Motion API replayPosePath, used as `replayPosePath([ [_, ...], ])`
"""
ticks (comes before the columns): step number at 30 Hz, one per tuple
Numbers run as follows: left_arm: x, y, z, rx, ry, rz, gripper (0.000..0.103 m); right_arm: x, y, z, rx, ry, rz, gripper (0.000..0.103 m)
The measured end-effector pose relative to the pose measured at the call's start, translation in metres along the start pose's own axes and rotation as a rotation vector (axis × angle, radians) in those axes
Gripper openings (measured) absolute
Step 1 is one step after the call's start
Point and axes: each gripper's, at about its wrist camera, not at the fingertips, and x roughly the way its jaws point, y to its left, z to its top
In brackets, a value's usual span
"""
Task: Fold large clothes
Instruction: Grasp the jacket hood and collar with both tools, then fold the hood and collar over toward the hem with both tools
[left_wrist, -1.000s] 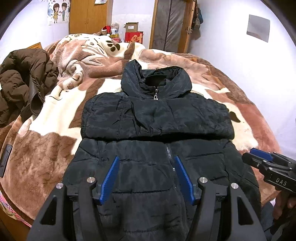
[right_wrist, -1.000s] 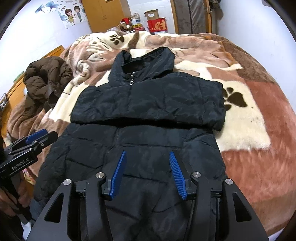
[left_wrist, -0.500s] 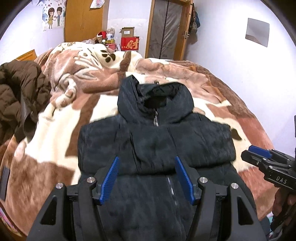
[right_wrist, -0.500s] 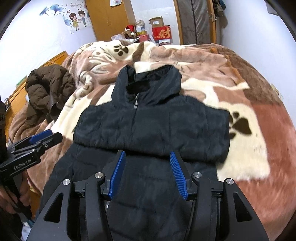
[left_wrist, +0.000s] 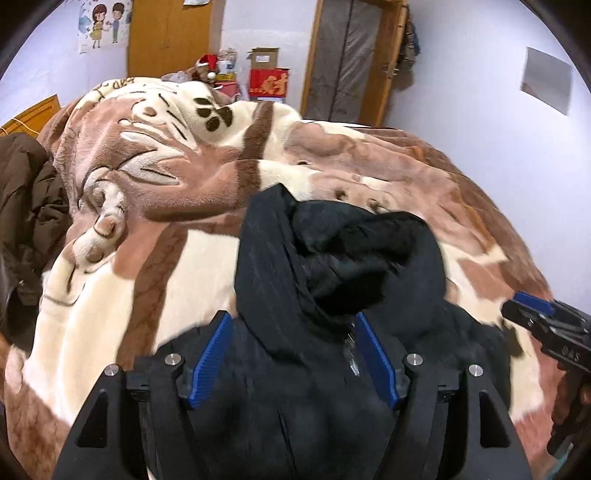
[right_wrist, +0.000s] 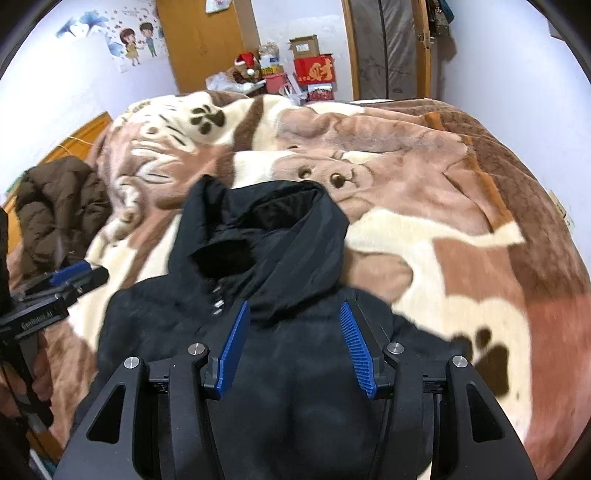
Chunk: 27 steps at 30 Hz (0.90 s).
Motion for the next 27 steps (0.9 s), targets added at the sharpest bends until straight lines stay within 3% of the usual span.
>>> replayPosePath([
  [7, 0.093, 0.008, 0.032, 0.0, 0.045, 0.062, 0.073, 0.076, -0.024, 0.044, 0.031, 0.026, -0.008, 0.052],
  [13, 0.137, 0.005, 0.051, 0.001, 0.02, 0.075, 0.072, 0.13, -0.031, 0.075, 0.035, 0.033, -0.021, 0.052],
  [15, 0.15, 0.003, 0.054, 0.007, 0.035, 0.075, 0.055, 0.145, -0.034, 0.08, 0.047, 0.064, -0.028, 0.052],
  [16, 0.157, 0.002, 0.054, 0.01, 0.056, 0.074, 0.026, 0.154, -0.035, 0.081, 0.051, 0.091, -0.038, 0.052],
  [17, 0.162, 0.002, 0.054, 0.003, 0.078, 0.059, 0.01, 0.157, -0.036, 0.082, 0.049, 0.106, -0.04, 0.051],
  [19, 0.154, 0.005, 0.051, -0.012, 0.051, 0.034, 0.004, 0.153, -0.034, 0.08, 0.051, 0.1, -0.023, 0.01],
  [27, 0.059, 0.029, 0.032, -0.072, -0.08, -0.018, 0.003, 0.054, -0.016, 0.059, 0.015, -0.071, 0.034, 0.007],
])
